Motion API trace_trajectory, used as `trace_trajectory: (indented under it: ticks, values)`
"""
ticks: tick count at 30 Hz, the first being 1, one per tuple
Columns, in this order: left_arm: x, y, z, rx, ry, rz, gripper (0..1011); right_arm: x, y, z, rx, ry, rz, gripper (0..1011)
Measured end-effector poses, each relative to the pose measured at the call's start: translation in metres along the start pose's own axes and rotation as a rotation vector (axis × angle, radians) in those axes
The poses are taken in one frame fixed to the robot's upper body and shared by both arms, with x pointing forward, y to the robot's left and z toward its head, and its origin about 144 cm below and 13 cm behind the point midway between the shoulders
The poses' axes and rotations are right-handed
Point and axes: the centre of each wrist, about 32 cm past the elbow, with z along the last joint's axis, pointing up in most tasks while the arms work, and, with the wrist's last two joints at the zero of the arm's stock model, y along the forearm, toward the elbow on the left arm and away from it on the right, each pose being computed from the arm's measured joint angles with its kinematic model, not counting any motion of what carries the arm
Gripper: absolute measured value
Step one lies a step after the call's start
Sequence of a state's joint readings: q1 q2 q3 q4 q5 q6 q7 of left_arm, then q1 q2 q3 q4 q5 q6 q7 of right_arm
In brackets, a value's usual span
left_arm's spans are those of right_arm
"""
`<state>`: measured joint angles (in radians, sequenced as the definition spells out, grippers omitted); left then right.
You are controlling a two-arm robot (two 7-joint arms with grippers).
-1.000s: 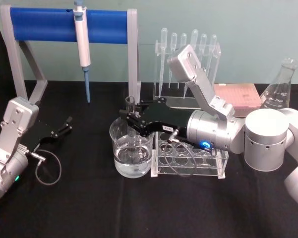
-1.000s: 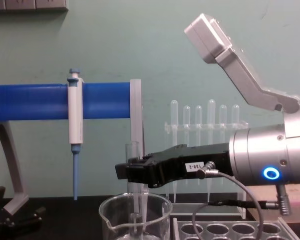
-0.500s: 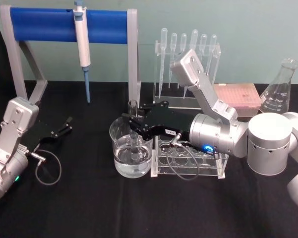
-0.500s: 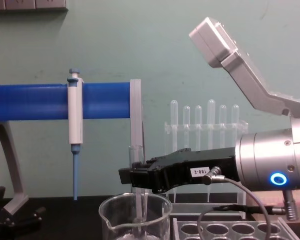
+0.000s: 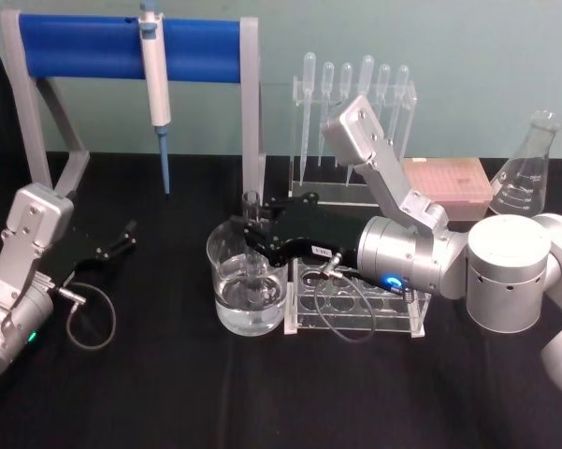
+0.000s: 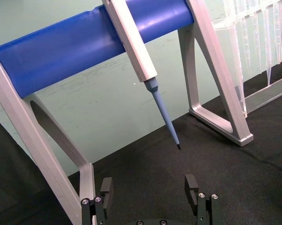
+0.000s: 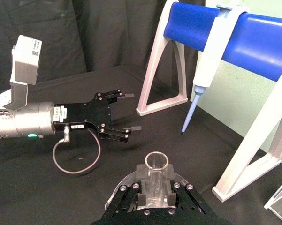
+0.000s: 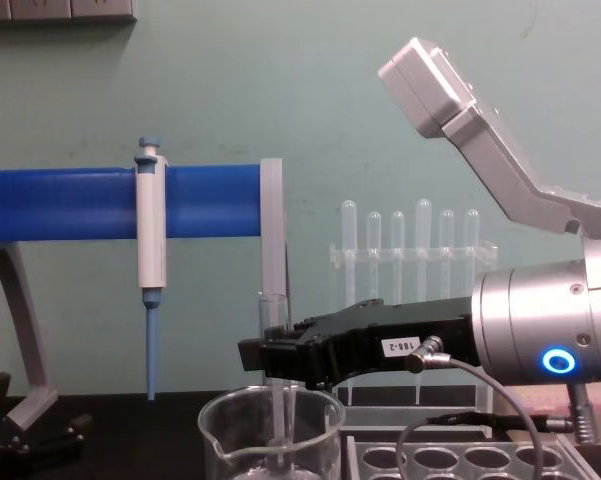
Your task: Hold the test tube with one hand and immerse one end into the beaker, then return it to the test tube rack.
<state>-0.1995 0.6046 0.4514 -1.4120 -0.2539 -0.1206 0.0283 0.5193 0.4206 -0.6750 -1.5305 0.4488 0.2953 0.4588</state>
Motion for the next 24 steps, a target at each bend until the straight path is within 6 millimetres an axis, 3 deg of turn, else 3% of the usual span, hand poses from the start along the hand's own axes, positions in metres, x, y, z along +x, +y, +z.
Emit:
trace_trajectory:
  ticks: [24]
  values:
    - [0.0000,0.0000,0.0000,0.000,0.000,0.000,1000,0.0003,0.0004,0.0003,0.002,0.000,0.002,224]
